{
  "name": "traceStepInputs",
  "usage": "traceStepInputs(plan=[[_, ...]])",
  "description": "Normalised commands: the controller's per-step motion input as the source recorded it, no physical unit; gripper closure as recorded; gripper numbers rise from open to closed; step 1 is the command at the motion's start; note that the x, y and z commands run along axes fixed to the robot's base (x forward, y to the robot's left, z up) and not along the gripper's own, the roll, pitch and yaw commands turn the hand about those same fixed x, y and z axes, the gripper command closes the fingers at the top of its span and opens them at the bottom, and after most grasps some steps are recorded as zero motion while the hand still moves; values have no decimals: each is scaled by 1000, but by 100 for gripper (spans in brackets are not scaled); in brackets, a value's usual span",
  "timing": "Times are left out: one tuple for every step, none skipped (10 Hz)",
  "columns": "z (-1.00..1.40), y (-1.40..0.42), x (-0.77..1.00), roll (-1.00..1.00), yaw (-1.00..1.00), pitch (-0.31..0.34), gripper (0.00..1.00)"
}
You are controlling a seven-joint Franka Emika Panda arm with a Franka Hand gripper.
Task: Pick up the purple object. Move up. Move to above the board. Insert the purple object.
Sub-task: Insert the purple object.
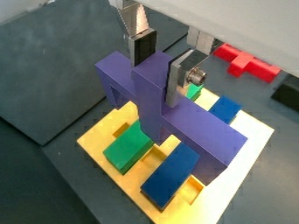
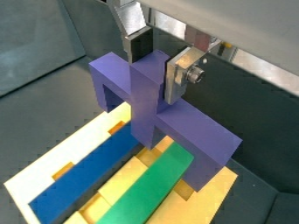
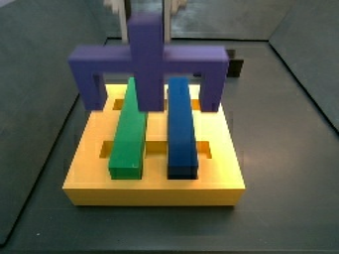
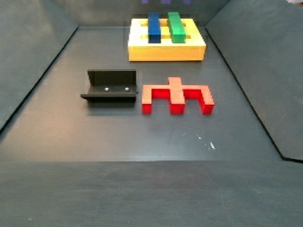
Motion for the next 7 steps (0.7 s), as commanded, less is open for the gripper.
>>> traceStepInputs(plan=[[-420,-234,0,129,120,-80,100],[-286,-197,114,140,129,0,100],[-211,-134,160,154,111,0,100],[-146,-134,171,171,89,4,100],[-129,-89,146,130,71,11,100],[0,-40,37,114,109,39,100],[-43,0,0,0,0,0,100]])
